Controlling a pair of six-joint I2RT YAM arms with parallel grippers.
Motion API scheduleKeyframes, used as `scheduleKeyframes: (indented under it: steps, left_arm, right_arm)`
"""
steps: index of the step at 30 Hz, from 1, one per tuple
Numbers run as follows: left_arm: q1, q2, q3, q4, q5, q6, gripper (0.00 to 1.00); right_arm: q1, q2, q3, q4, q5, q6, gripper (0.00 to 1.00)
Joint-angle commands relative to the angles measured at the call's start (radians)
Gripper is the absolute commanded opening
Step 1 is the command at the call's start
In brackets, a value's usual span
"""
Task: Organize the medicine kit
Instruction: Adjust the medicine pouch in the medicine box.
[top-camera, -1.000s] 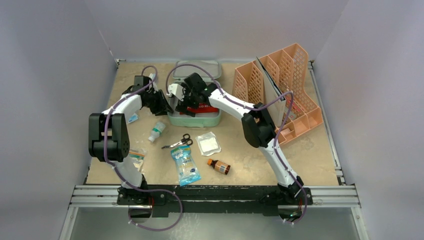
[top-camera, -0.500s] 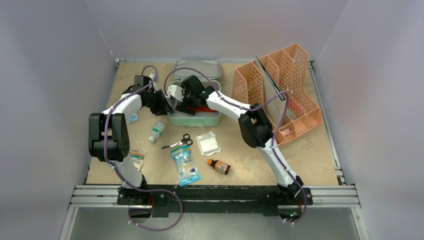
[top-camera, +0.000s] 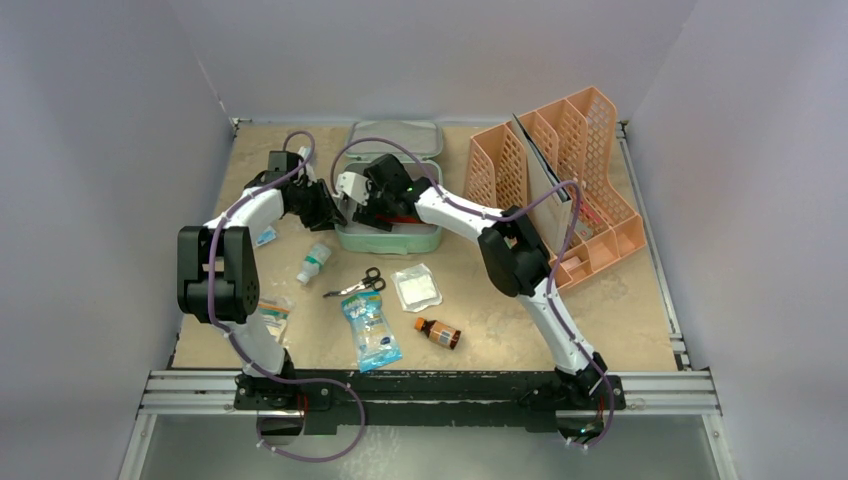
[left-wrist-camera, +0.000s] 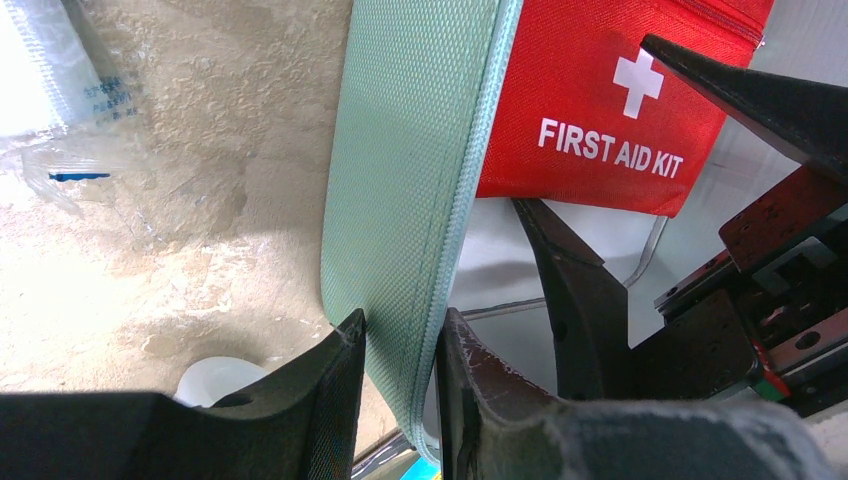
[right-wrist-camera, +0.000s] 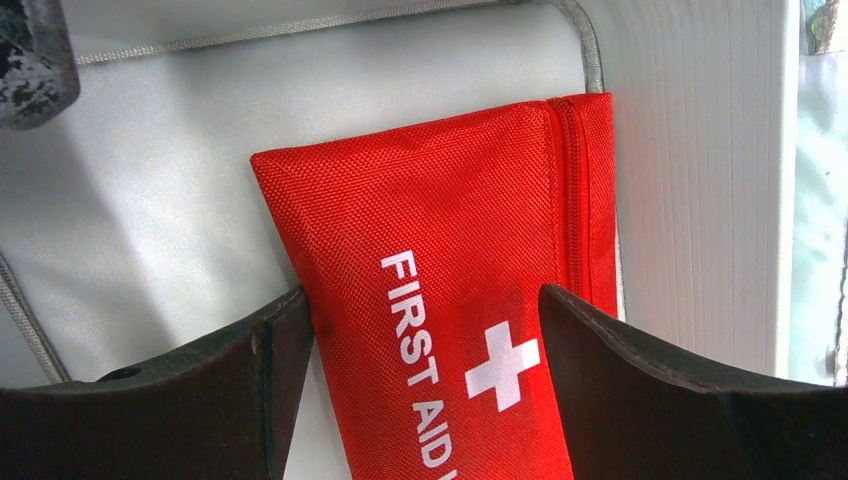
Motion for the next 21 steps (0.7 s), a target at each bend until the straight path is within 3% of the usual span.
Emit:
scheduleKeyframes:
  steps: [1,21]
  left_arm:
    - [0.005,0.006,0.032,0.004,0.012,0.003,0.28]
    - [0.005,0.014,0.05,-0.011,0.006,-0.006,0.28]
  right_arm:
    - [-0.009,-0.034,-0.038,-0.019,0.082,-0.016,0.82]
    - [-0.037,-0.066,-0.116,-0.033,0.139,-0.02,0.77]
